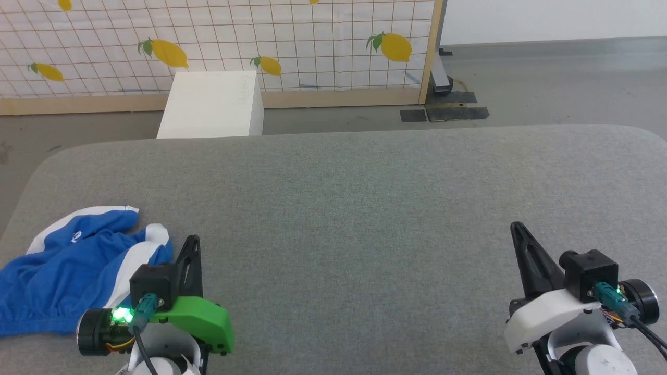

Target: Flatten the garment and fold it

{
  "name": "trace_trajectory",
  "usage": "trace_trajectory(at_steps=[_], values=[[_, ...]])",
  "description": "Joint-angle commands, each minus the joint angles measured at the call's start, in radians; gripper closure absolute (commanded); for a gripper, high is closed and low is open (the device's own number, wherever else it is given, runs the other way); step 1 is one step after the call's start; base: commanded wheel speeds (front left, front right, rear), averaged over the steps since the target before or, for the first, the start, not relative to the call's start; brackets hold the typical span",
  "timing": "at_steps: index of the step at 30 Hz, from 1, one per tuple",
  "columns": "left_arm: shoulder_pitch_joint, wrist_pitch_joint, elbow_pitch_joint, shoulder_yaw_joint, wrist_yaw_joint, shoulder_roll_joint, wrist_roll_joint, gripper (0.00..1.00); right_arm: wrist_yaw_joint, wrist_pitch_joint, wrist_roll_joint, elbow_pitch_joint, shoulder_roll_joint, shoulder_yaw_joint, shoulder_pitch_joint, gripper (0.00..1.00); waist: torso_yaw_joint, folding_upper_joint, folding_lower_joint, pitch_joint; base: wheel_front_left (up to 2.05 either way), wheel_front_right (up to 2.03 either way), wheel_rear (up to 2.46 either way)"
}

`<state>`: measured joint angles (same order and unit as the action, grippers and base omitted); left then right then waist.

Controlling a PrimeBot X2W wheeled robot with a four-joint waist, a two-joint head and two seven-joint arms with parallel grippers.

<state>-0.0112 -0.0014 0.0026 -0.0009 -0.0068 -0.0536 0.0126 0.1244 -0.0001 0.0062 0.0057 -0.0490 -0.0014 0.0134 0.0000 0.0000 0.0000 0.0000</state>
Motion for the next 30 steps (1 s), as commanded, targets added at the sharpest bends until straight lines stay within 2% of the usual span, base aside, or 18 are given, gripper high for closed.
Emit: trace_trajectory(at_steps=[1, 4, 5, 22, 30], values=[[0.011, 0.001, -0.003, 0.001, 0.007, 0.003, -0.013, 1.00, 0.006, 0.000, -0.006, -0.006, -0.001, 0.001, -0.013, 1.00, 0.000, 0.0000, 0.0000, 0.000, 0.00, 0.00, 0.00], [0.011, 0.001, -0.003, 0.001, 0.007, 0.003, -0.013, 1.00, 0.006, 0.000, -0.006, -0.006, -0.001, 0.001, -0.013, 1.00, 0.000, 0.0000, 0.0000, 0.000, 0.00, 0.00, 0.00], [0.000, 0.000, 0.000, 0.000, 0.000, 0.000, 0.002, 0.00, -0.001, 0.000, 0.001, 0.001, 0.000, 0.000, 0.000, 0.00, 0.000, 0.0000, 0.0000, 0.000, 0.00, 0.00, 0.00], [0.008, -0.037, 0.027, -0.001, -0.003, 0.000, 0.024, 0.00, 0.000, -0.037, 0.055, 0.037, 0.000, 0.005, -0.017, 0.00, 0.007, 0.0000, 0.0000, -0.003, 0.00, 0.00, 0.00], [0.015, -0.058, 0.038, 0.008, -0.003, 0.000, 0.035, 0.00, 0.001, -0.058, 0.080, 0.059, 0.000, 0.012, -0.022, 0.00, 0.038, 0.0000, 0.0000, -0.006, 0.00, 0.00, 0.00]])
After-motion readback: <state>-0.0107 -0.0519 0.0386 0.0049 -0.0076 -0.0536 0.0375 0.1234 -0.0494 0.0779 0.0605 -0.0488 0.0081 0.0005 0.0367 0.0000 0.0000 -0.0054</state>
